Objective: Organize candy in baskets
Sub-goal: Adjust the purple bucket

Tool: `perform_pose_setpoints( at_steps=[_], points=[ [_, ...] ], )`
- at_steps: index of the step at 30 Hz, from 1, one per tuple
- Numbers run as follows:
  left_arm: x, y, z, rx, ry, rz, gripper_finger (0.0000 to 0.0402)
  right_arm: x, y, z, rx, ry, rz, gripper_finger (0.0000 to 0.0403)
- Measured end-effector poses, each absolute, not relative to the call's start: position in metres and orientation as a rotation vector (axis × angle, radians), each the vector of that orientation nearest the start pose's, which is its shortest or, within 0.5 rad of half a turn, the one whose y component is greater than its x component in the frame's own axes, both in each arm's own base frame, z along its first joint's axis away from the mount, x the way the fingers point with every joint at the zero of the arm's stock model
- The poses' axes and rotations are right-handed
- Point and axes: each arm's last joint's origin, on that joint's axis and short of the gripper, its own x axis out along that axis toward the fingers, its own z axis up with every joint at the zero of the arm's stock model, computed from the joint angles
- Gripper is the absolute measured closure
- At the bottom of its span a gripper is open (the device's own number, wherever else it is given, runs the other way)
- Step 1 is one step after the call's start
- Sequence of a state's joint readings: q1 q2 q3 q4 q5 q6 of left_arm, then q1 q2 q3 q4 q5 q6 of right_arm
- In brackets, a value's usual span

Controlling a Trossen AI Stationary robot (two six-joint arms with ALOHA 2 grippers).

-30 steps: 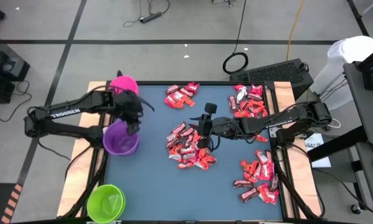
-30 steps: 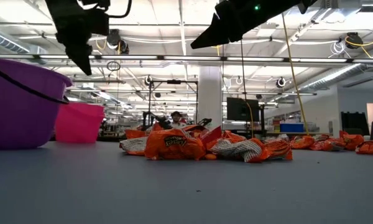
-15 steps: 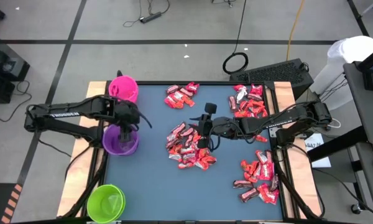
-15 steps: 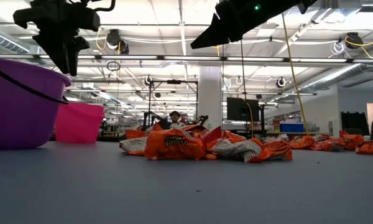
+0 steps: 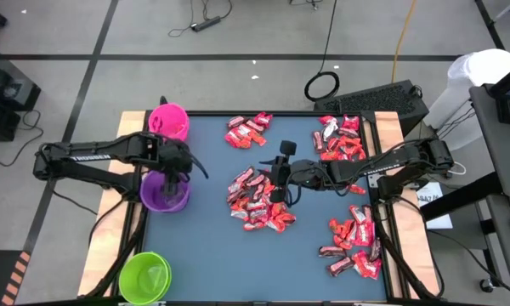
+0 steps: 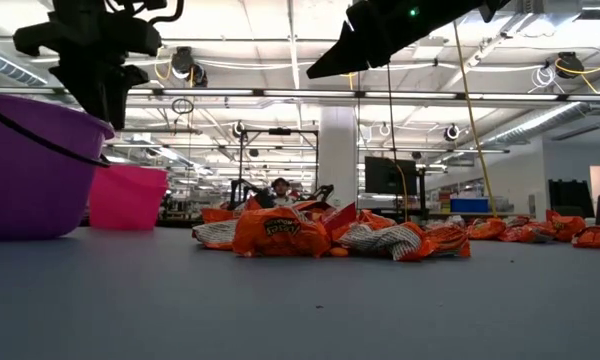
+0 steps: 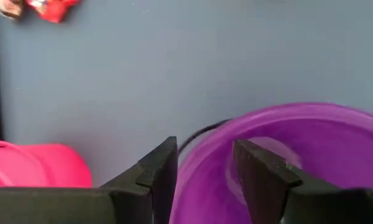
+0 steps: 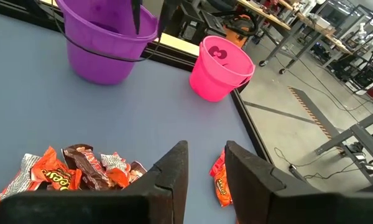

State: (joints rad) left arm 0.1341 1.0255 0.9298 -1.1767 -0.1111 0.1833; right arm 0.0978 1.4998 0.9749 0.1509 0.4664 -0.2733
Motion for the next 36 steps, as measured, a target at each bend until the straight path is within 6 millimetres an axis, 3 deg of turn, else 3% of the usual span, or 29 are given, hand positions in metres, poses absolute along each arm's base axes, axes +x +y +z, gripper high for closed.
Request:
perform_pose_setpoints(
  at_steps=[15, 19, 27, 36],
  points=[
    [0.178, 0.026, 0.254, 0.151, 1.412, -0.023, 0.0243, 0.330, 0.019, 0.262, -0.372, 0.409, -0.313, 0.0307],
    [0.183, 0.026, 0.250, 0.148, 1.437, -0.029, 0.0276, 0.330, 0.019, 0.262, -0.372, 0.409, -0.313, 0.0307],
    [0.188, 0.027, 0.258, 0.147, 1.386, -0.014, 0.0390, 0.330, 0.019, 0.262, -0.372, 0.409, -0.313, 0.0307],
    [0.189, 0.028, 0.261, 0.161, 1.384, 0.052, 0.0398, 0.330, 0.019, 0.262, -0.372, 0.409, -0.314, 0.0307]
  ],
)
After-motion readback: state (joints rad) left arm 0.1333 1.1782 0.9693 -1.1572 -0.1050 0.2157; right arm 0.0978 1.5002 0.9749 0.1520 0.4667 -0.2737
